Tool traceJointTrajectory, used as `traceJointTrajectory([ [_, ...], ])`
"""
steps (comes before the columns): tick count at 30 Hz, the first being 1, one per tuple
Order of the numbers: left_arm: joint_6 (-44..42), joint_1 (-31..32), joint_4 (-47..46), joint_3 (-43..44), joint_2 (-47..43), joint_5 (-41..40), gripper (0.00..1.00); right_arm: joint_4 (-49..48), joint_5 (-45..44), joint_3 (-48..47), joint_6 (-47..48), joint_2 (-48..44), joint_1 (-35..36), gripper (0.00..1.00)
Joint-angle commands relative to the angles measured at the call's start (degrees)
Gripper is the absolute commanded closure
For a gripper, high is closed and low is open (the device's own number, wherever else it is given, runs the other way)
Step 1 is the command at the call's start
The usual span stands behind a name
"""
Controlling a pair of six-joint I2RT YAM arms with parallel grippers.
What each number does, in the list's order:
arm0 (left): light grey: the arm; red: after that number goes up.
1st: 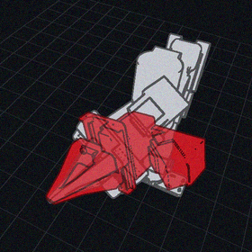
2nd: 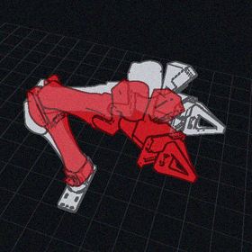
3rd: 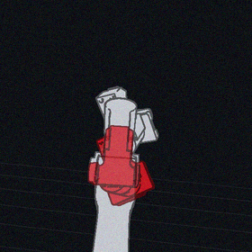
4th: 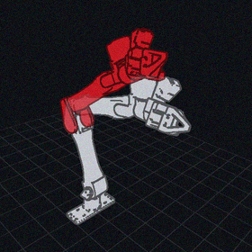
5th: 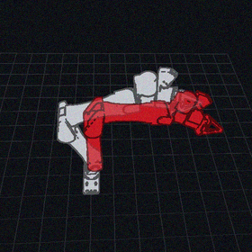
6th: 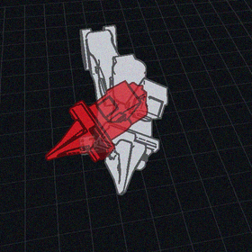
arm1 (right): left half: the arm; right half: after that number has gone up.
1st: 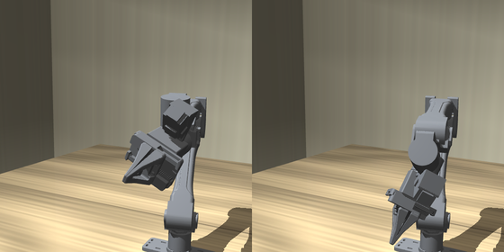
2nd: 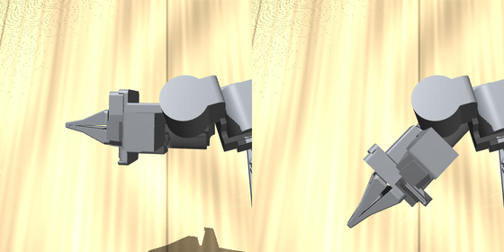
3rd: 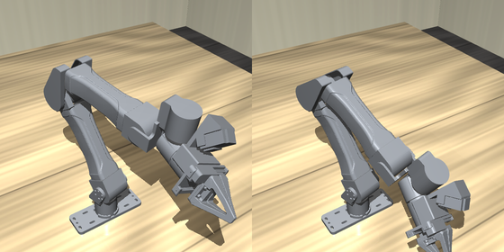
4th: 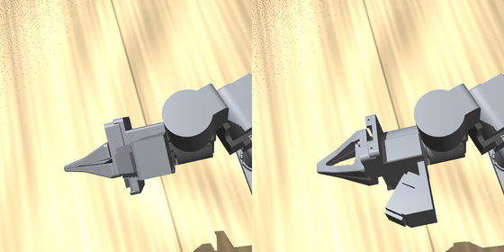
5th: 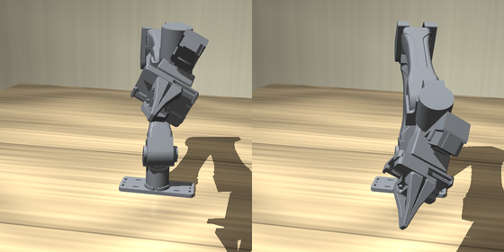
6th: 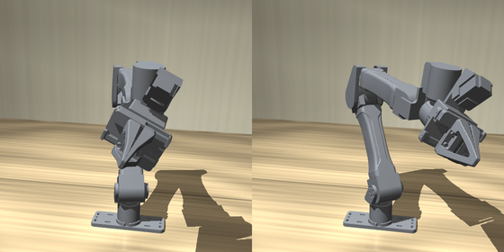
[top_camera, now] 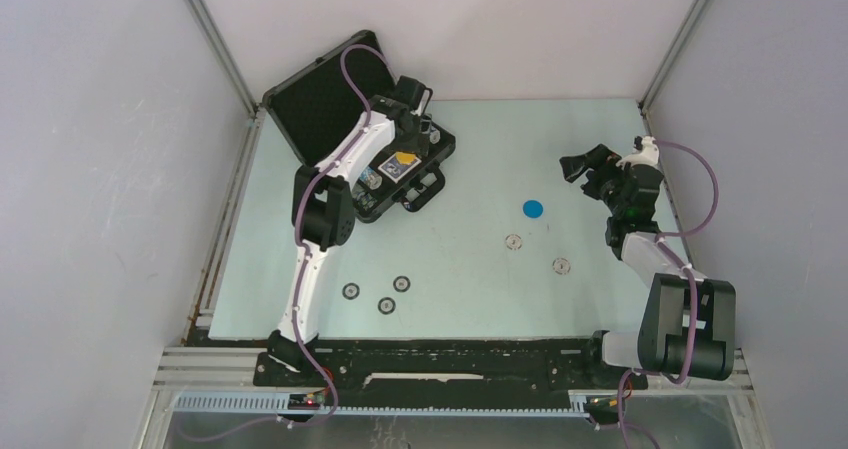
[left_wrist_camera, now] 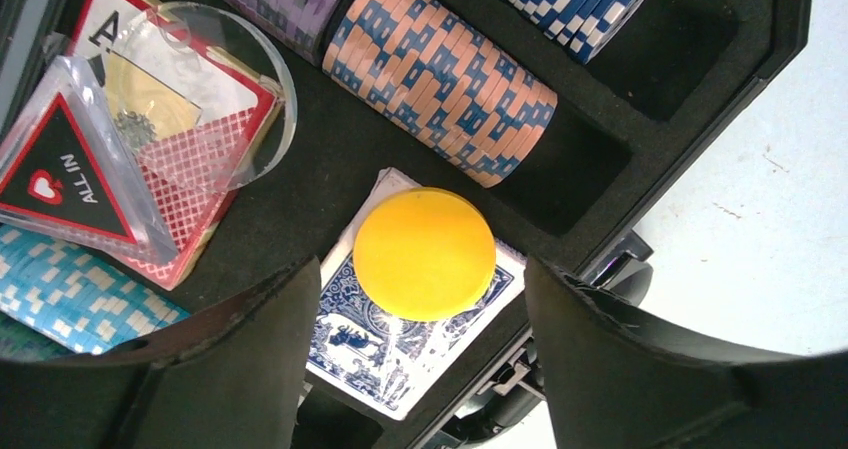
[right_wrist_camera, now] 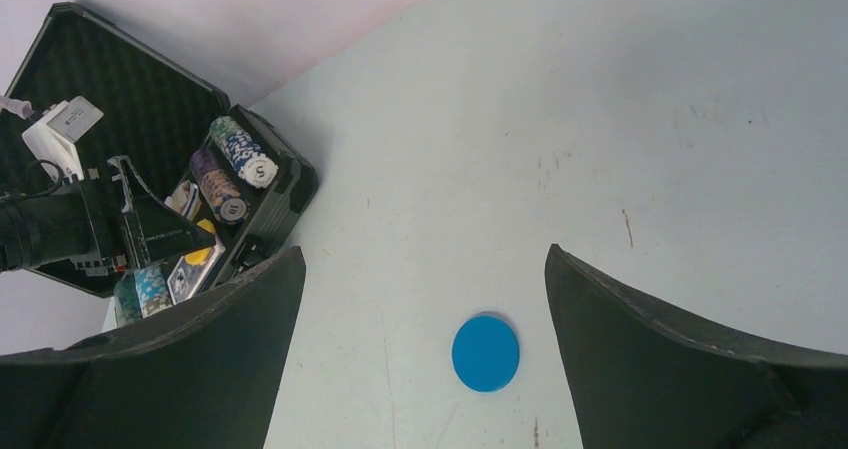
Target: Pack up texas hold em set
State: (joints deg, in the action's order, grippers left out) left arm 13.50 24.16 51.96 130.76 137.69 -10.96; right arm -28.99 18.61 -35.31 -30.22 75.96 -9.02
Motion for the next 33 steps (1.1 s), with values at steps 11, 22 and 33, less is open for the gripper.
traceJointTrajectory([
  [11, -1.5, 9.6, 2.6, -8.1, -28.4, -1.5, 0.09, 0.8, 0.1, -3.2, -0.6, 2.9, 1.0, 0.0],
  [22, -5.1, 17.9, -0.1, -25.3, -50.3, -1.3, 0.07, 1.1, 2.3, -0.1, -12.2, 8.1, 1.9, 0.02],
  [33, -7.9, 28.1, -7.3, -37.2, -55.0, -13.9, 0.03, -6.4, 9.9, 1.3, -21.2, 17.4, 1.4, 0.0],
])
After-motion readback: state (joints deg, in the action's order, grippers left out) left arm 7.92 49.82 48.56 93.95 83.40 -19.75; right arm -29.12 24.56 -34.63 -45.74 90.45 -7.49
